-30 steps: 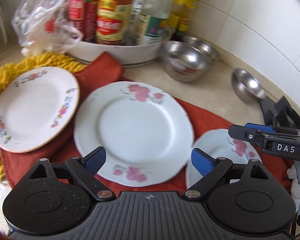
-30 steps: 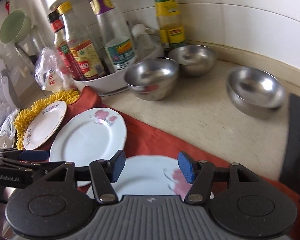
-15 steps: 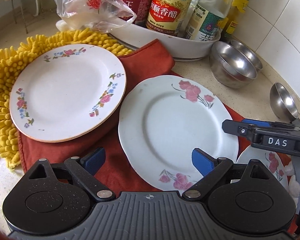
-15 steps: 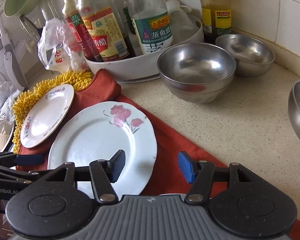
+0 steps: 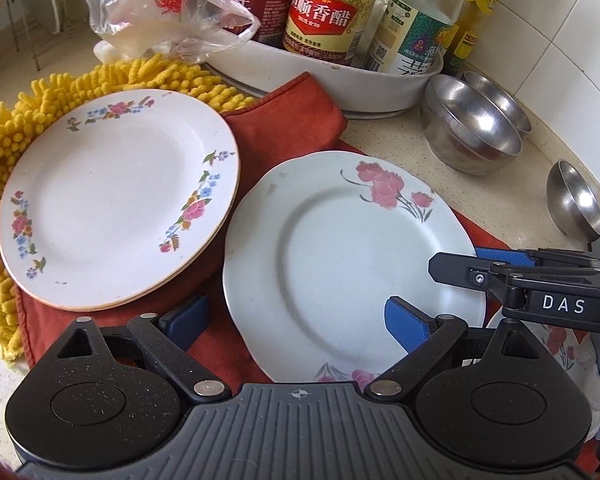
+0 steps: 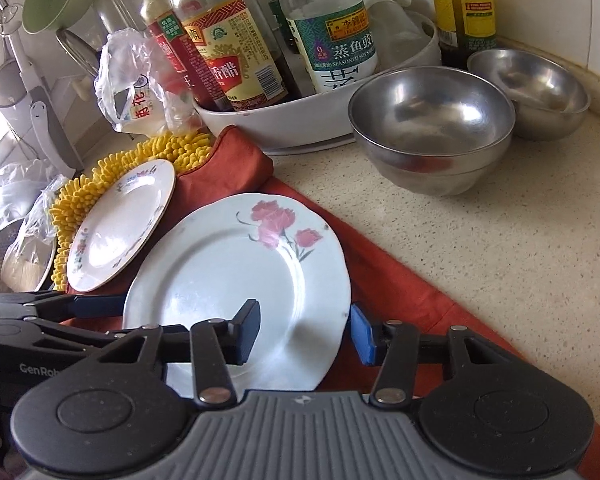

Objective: Organize plates and bowls

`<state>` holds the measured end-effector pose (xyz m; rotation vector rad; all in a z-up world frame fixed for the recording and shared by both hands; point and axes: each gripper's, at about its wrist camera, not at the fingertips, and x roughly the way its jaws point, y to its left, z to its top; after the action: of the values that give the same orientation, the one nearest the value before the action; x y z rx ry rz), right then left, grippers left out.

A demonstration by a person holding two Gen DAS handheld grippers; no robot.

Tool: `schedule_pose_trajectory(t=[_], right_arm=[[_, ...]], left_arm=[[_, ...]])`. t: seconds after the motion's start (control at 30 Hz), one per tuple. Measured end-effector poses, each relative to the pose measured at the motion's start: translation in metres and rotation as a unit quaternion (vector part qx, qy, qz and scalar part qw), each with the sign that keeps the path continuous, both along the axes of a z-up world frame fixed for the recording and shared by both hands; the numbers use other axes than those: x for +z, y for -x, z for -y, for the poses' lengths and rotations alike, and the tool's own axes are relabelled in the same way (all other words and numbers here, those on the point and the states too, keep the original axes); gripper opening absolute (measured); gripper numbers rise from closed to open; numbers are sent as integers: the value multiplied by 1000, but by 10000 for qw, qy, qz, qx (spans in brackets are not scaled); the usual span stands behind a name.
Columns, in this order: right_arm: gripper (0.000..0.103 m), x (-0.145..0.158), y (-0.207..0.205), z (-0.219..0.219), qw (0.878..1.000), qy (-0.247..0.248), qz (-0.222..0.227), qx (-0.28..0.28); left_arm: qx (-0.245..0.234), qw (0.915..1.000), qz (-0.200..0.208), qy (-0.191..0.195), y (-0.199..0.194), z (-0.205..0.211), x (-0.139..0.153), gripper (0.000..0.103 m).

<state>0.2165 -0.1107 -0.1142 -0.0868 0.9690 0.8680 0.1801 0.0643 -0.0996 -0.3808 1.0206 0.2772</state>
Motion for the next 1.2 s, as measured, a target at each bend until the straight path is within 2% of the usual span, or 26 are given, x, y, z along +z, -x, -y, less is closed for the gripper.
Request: schedule_pose_trajectory(t=[0.37,0.57,0.73,0.97,1.2], right_arm=[[48,-1,6,-3,9996,99,240,116],[46,-1,8,-3,9992,128,368,110],[41,0,5,-1,9995,120,301,47],[41,1,4,3,9999,10,111,-65],[41,8,2,6,9997,-124,154,-170]], left_arm=[[12,9993,-42,-361,-9,8,-3,97],[17,9992,34,-389,-8,8,-4,97],[-25,9994,24,-332,-13,12,-3,97],[41,9995,43,-325,-15,10,0,97],[30,9991,177,-396,-19,9,7,97]])
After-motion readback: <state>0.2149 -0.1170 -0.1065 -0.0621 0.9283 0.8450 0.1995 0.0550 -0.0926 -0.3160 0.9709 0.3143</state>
